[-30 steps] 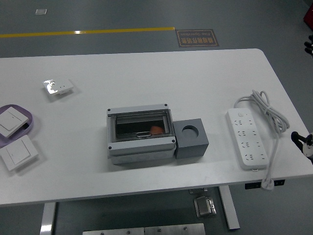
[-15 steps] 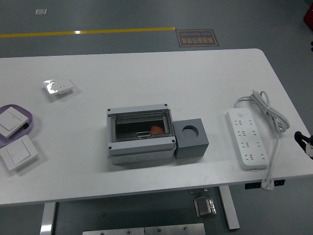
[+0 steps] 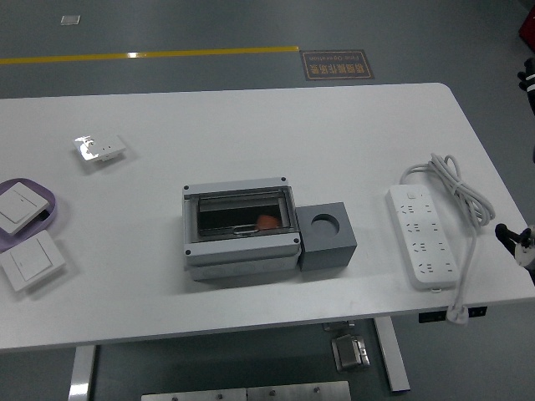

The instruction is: Pick up the cylinder from the cube,place it in the box,flap close box

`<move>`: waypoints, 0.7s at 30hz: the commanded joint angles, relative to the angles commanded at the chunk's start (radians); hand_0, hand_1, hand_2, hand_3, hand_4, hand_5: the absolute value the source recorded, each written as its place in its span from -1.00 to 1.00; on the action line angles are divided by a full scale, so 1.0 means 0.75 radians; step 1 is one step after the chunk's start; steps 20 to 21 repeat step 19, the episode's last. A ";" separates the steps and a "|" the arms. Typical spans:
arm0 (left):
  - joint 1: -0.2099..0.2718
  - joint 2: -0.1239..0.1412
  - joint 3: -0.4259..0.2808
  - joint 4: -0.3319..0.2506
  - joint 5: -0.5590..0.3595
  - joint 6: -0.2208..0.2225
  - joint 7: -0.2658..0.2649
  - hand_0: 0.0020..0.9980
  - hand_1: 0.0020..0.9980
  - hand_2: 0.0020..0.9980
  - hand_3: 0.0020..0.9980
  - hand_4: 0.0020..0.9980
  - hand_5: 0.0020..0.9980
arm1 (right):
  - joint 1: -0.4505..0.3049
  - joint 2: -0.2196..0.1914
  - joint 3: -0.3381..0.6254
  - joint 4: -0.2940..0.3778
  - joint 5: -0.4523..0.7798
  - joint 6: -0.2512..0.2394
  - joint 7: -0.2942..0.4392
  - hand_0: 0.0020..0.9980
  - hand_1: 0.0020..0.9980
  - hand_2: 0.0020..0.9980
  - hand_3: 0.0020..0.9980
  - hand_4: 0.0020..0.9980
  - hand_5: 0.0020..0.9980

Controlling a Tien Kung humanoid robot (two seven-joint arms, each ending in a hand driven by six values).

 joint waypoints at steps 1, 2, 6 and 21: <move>0.001 -0.001 0.000 0.000 -0.001 0.000 0.000 0.27 0.27 0.12 0.24 0.40 -0.33 | 0.002 0.000 -0.004 -0.002 0.002 0.001 0.001 0.44 0.29 0.32 0.33 0.61 -0.24; 0.001 -0.002 0.000 0.000 -0.003 0.000 0.001 0.27 0.27 0.12 0.24 0.40 -0.33 | 0.004 0.000 -0.011 -0.004 0.004 0.004 0.001 0.44 0.29 0.32 0.33 0.61 -0.24; 0.002 -0.004 0.000 0.000 -0.009 -0.001 0.001 0.27 0.27 0.12 0.24 0.40 -0.33 | 0.016 0.003 -0.039 -0.016 0.024 0.021 0.008 0.44 0.29 0.32 0.33 0.59 -0.24; -0.006 -0.002 -0.072 0.016 0.054 -0.025 0.025 0.27 0.27 0.12 0.24 0.40 -0.33 | 0.046 0.016 -0.091 -0.027 0.045 0.080 0.014 0.44 0.29 0.34 0.43 0.61 -0.32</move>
